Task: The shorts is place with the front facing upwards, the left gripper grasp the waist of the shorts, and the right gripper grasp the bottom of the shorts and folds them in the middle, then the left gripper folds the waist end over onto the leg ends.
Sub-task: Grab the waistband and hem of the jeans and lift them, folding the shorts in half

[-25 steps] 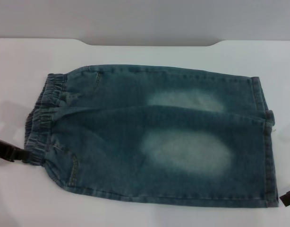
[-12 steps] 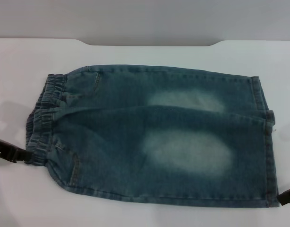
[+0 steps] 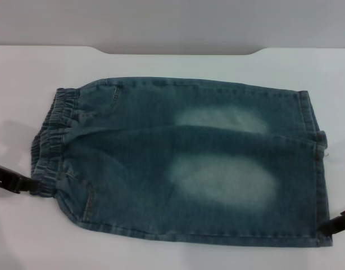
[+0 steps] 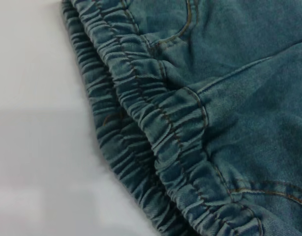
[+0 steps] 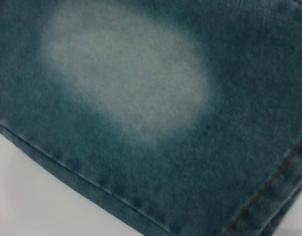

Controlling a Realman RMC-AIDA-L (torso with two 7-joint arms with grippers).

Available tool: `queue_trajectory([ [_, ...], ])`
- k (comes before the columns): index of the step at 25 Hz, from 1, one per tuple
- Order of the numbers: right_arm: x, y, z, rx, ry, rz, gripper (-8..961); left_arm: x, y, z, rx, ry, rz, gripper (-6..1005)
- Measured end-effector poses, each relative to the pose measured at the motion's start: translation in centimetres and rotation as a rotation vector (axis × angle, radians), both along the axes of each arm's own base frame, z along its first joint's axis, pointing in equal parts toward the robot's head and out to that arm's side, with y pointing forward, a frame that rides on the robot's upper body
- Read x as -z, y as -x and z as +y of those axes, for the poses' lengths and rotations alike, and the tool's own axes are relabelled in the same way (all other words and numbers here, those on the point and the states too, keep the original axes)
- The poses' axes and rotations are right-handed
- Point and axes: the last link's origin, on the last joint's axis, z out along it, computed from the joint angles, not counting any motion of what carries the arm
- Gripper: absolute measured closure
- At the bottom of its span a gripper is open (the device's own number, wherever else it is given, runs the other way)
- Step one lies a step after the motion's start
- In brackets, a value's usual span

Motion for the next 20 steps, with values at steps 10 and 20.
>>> queue_trajectory([
  [10,0.6,0.2,0.2,-0.006,0.028,0.002,766,-0.1,-0.2,0.1,-0.002,-0.006,-0.004,970],
  [20,-0.9,0.4,-0.3,-0.018,-0.003,-0.014,769,-0.2,-0.1,0.1,-0.004,-0.009,-0.003,970],
])
